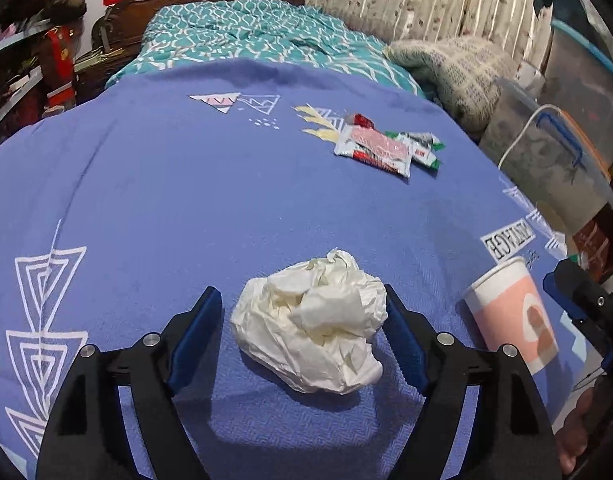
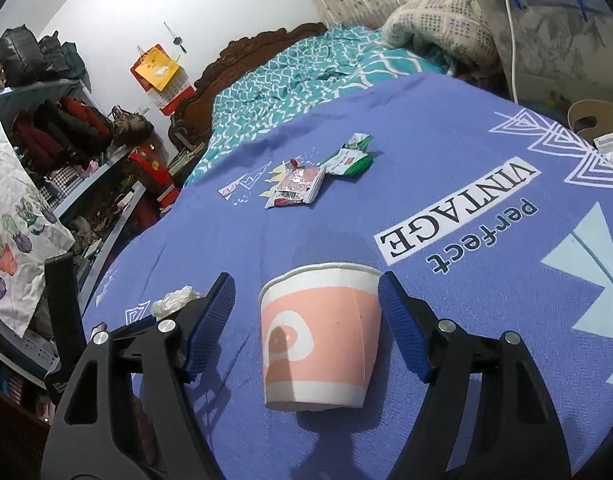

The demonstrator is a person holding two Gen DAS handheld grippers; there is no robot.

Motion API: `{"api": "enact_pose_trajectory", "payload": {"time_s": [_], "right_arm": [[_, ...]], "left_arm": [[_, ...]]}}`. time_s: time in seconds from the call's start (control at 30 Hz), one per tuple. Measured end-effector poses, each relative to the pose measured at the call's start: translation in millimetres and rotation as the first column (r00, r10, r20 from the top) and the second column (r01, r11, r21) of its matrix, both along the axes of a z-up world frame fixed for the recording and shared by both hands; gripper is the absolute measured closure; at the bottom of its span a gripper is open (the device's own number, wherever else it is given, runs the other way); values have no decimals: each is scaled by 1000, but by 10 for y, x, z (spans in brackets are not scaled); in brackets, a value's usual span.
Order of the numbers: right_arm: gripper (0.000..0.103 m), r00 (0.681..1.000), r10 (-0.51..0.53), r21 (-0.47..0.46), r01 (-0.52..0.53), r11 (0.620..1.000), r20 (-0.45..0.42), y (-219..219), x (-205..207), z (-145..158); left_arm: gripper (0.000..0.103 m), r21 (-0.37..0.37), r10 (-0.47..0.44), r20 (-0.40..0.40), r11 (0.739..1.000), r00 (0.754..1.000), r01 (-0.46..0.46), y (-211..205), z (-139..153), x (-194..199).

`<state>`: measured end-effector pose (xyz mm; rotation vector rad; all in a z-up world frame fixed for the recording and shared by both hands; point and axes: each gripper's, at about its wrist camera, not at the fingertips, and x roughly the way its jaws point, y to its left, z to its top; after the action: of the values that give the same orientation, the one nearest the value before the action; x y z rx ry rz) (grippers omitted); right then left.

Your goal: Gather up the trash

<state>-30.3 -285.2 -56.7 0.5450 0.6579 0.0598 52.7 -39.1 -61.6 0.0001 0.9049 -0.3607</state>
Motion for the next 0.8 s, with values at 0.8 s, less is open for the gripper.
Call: {"api": "enact_pose_trajectory", "payload": {"time_s": [0.8], "right_arm": [[31,999,-34,9,35,999,-18,53,-120,-81]], "left_arm": [[14,-38,-7,35,999,999,8,55,46,-51]]}}
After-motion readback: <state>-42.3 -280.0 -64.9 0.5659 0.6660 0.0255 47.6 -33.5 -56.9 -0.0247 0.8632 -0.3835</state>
